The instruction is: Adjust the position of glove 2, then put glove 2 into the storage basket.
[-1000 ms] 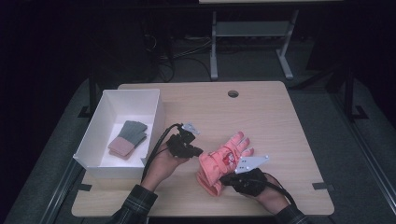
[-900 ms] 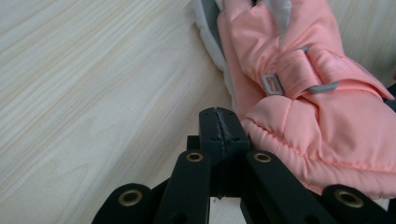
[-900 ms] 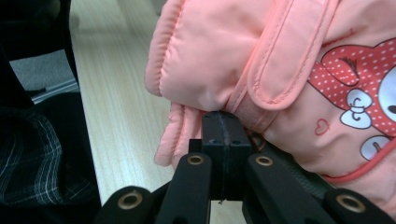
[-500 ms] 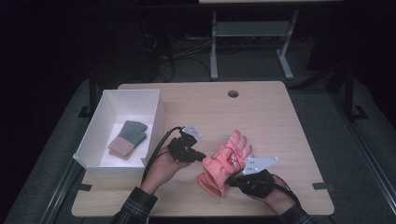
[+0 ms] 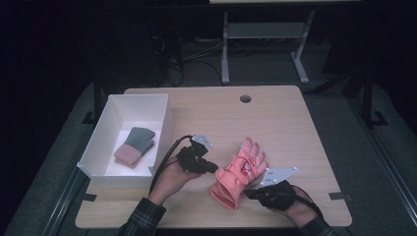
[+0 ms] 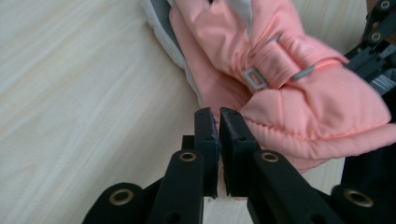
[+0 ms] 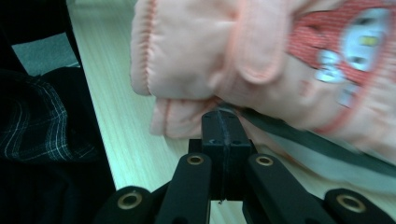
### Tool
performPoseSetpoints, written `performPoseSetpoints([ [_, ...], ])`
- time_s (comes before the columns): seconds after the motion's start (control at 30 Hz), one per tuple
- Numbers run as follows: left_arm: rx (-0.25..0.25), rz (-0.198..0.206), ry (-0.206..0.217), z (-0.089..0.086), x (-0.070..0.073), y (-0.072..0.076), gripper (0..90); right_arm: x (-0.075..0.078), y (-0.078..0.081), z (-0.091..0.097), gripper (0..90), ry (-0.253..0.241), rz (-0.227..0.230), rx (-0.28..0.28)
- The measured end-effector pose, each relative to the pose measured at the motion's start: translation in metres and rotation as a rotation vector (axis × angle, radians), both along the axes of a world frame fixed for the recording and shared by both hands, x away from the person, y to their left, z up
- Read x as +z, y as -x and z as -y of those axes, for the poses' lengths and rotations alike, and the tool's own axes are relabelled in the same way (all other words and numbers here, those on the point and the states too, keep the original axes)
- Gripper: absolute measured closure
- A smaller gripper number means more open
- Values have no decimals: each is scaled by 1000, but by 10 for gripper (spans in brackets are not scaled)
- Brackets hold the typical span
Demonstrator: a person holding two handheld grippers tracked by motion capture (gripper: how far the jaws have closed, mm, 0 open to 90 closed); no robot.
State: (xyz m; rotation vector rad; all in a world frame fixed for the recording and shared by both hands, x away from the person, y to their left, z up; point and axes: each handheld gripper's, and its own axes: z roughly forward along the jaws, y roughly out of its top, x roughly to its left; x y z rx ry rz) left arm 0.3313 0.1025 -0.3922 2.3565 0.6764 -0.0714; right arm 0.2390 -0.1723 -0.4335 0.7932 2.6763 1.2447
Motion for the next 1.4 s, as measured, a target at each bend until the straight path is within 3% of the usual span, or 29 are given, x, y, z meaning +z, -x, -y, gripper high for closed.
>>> performPoseSetpoints([
  [0.23, 50, 23, 16, -5, 6, -4, 688, 17, -14, 31, 900, -58, 49, -107],
  [0.33, 69, 27, 35, -7, 7, -5, 603, 19, -26, 35, 900, -70, 68, -152],
  [0.47, 84, 37, 47, -10, 10, -8, 496, 16, -41, 31, 900, -100, 49, -179],
  [0.7, 70, 32, 87, -6, 15, -10, 341, -1, -47, 16, 900, -12, 33, -174],
  [0.97, 62, 41, 133, 10, 24, -17, 241, -6, -51, 9, 900, 13, 28, -183],
  [1.17, 35, 48, 101, 36, 22, -13, 193, -9, -50, 7, 900, 27, 26, -189],
  [1.4, -4, -1, 43, 63, 2, -17, 177, -9, -51, 7, 900, 20, 19, -191],
])
